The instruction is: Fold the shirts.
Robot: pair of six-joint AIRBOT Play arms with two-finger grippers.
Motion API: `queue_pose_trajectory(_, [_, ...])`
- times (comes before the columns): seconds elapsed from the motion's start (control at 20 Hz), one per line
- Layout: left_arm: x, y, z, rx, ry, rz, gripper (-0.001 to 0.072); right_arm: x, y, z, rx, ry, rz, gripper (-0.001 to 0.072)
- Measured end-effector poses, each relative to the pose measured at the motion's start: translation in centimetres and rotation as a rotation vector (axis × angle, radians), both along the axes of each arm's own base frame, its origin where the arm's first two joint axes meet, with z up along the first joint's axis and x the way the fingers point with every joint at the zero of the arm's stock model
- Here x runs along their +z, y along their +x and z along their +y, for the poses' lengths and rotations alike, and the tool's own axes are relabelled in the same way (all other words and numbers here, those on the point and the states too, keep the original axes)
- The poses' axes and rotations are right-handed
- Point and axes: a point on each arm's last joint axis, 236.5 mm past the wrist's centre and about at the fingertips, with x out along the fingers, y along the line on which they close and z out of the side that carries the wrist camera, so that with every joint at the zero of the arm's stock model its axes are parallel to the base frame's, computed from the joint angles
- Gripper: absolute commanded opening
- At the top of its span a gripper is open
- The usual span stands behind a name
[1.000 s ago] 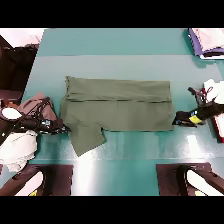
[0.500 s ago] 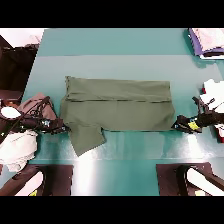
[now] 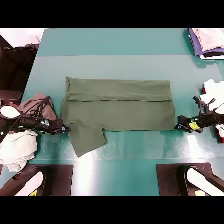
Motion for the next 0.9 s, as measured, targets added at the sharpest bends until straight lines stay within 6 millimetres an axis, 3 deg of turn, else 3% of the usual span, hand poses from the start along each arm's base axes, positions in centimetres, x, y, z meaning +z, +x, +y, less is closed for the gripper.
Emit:
queue_pose_trajectory(0.3, [3.0, -3.8, -1.0, -0.129, 0.001, 0.023, 0.0025, 3.7, -6.5, -3.0, 0.139, -0.189, 0.095, 0.0016])
queue_pose_trajectory(0.4, [4.3, -5.2, -1.7, -0.165, -0.009, 0.032, 0.0025, 5.0, -7.8, -3.7, 0.148, -0.238, 0.089, 0.0016])
queue_pose_trajectory(0.5, [5.8, -5.3, -2.2, -0.182, -0.012, 0.005, 0.0025, 5.9, -8.2, -3.7, 0.145, -0.263, 0.056, 0.0016])
queue_pose_trajectory(0.65, [8.3, -2.3, -2.3, -0.148, 0.005, -0.121, 0.0025, 6.9, -7.7, -3.3, 0.133, -0.271, -0.019, 0.0016])
queue_pose_trajectory(0.9, [10.8, 4.6, -1.5, -0.047, 0.044, -0.308, 0.0026, 8.8, -3.5, -2.4, 0.088, -0.224, -0.155, 0.0016])
